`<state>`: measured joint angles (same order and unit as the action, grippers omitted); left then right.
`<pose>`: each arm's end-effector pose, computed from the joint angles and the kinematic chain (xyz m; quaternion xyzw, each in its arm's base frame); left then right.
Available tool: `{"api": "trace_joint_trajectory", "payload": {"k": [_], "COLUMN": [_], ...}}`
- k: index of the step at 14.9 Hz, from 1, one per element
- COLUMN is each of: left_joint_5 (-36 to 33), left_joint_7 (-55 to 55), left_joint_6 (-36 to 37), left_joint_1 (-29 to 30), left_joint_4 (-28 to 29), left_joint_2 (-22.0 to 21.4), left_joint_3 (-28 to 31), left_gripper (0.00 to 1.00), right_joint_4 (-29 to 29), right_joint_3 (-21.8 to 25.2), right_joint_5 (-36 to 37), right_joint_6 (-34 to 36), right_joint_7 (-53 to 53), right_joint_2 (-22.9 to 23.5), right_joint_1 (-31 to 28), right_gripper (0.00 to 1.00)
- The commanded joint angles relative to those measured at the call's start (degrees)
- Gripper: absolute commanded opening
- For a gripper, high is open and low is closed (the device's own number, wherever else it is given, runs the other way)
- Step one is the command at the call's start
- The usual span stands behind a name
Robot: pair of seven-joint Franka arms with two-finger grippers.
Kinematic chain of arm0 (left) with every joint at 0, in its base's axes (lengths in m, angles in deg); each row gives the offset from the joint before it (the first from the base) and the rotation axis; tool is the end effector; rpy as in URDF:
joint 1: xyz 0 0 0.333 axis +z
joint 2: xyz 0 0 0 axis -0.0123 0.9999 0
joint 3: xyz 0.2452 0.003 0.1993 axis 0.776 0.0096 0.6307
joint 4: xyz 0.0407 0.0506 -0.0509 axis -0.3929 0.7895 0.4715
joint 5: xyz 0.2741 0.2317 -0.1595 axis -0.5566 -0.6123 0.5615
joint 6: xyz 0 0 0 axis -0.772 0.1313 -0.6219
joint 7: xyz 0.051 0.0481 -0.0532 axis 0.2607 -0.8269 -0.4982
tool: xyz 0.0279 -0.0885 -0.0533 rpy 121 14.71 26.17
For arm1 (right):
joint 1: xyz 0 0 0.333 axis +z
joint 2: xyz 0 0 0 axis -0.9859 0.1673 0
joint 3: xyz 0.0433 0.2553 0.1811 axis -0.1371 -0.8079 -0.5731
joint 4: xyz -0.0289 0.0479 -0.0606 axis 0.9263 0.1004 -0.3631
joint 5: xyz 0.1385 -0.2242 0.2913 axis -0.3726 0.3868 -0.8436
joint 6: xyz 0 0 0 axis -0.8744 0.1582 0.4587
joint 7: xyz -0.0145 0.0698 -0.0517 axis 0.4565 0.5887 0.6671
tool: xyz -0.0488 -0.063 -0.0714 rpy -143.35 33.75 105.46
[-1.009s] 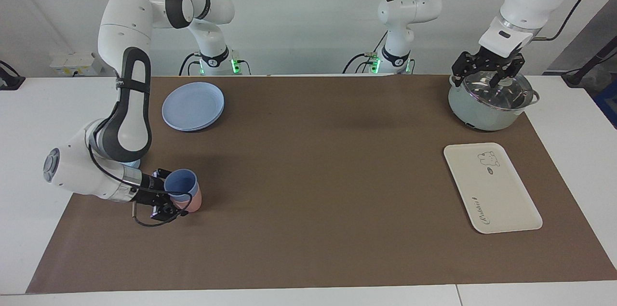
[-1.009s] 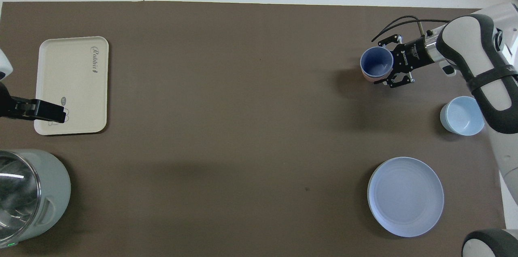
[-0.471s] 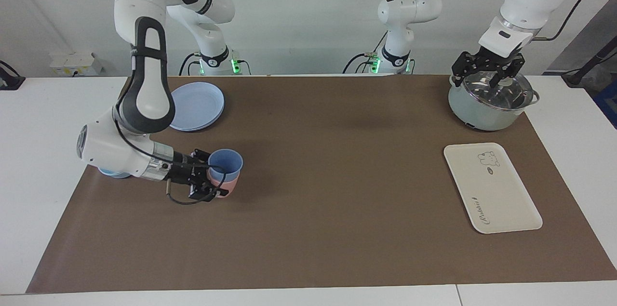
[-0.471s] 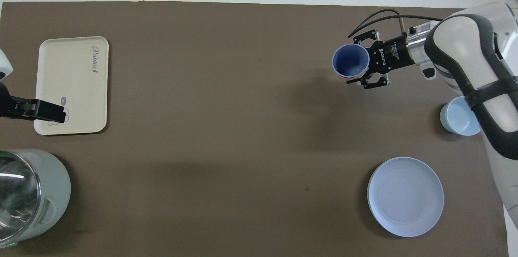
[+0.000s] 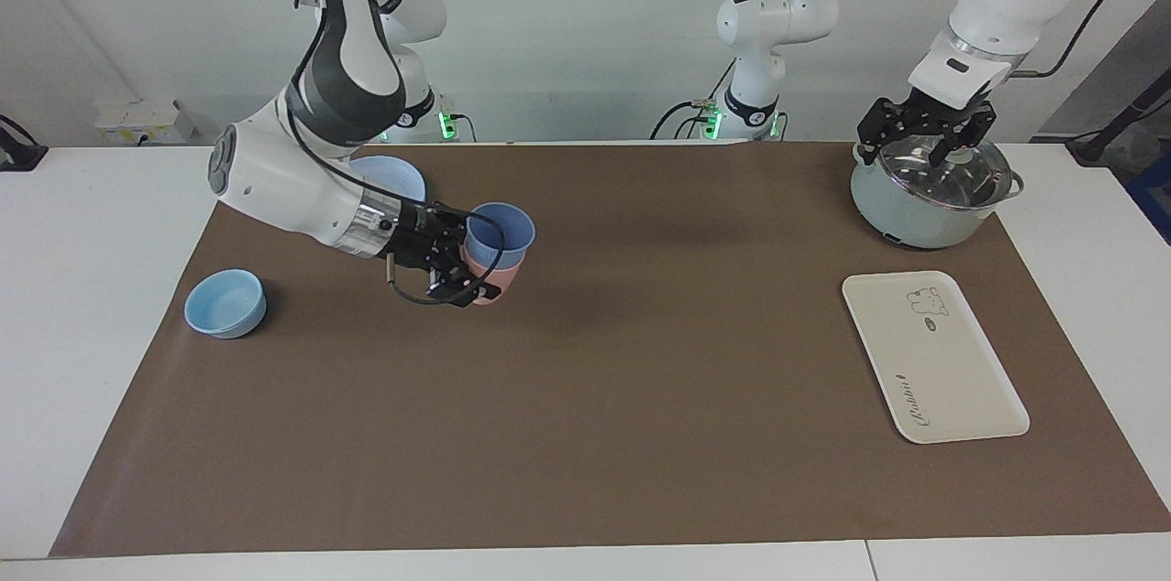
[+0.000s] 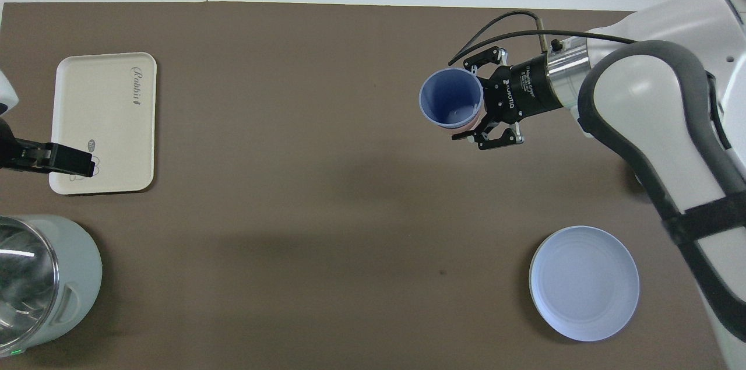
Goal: Place cup on tray
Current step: 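Lift the blue cup and carry it toward the table centre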
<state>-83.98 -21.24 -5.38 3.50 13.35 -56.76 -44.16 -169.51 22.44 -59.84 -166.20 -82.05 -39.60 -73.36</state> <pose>0.5211 -0.0252 0.6097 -0.9971 0.0733 0.0180 0.0099 0.6259 0.1703 0.4899 -0.7078 0.6052 0.2628 0.2522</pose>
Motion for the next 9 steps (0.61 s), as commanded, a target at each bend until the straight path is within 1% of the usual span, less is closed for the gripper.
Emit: {"api": "trace_joint_trajectory", "payload": {"k": [1, 3, 5, 9], "left_joint_5": [-0.9, -0.9, -0.9, -0.9], "left_joint_7": [0.3, 0.3, 0.3, 0.3], "left_joint_6": [-0.2, -0.2, -0.1, -0.2], "left_joint_1": [0.6, 0.6, 0.6, 0.6], "left_joint_4": [0.7, 0.7, 0.7, 0.7], "left_joint_2": [-0.6, -0.6, -0.6, -0.6], "left_joint_3": [-0.5, -0.5, -0.5, -0.5], "left_gripper": [1.00, 1.00, 1.00, 1.00], "right_joint_4": [-2.4, -2.3, -3.2, -3.4], "right_joint_3": [-0.3, -0.3, -0.2, -0.3], "right_joint_5": [-1.4, -2.0, -1.6, -1.9], "right_joint_6": [-2.0, -5.8, -12.0, -12.9], "right_joint_7": [-2.1, -5.0, -11.1, -13.5], "right_joint_2": [-3.0, -2.9, -2.9, -2.9], "right_joint_1": [2.6, 5.3, 8.3, 8.9], "right_gripper": [0.00, 0.00, 0.00, 0.00]}}
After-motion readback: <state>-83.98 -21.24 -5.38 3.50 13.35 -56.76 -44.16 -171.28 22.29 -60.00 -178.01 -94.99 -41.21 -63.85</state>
